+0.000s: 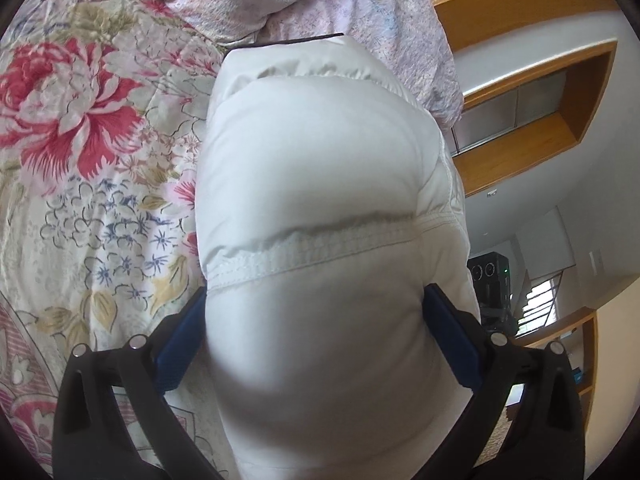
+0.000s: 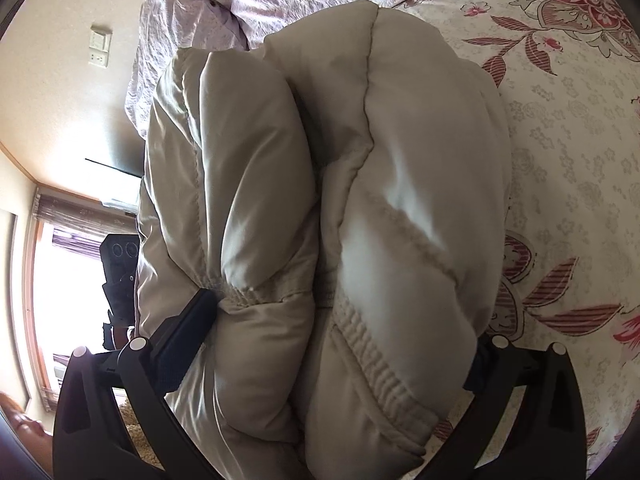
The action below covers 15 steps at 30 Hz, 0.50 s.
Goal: Fold large clothes
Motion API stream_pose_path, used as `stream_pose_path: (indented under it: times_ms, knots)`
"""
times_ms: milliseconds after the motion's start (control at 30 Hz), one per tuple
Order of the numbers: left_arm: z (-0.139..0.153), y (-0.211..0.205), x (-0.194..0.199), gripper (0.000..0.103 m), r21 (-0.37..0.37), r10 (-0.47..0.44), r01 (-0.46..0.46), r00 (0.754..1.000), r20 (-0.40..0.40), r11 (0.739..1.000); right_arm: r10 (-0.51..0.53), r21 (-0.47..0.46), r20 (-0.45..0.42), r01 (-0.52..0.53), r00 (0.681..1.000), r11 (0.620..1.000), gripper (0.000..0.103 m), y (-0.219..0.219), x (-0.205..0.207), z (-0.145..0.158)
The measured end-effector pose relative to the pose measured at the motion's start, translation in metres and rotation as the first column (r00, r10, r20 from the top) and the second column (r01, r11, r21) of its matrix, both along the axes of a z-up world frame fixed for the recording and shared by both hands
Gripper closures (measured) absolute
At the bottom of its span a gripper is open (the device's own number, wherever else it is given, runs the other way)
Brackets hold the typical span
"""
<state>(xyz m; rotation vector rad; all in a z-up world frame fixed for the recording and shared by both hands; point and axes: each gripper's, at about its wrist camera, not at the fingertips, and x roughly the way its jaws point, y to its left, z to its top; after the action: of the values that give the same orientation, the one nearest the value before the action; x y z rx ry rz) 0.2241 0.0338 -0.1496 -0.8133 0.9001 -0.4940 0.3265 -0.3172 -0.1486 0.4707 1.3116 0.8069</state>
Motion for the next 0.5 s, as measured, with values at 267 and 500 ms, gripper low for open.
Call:
stream_pose_path:
  times_ms: [267, 500]
  knots:
    - [-0.001, -0.001, 0.0, 0.007, -0.031, 0.009, -0.009, 1.0, -0.01, 0.999, 0.002, 0.028, 0.008, -0.002, 1.0, 1.0, 0.001, -0.007, 0.003, -0.006]
    - [0.004, 0.001, -0.002, 0.017, -0.048, 0.026, -0.026, 1.0, 0.001, 0.999, -0.013, 0.041, 0.011, 0.013, 1.0, 0.999, 0.001, -0.015, -0.001, -0.006]
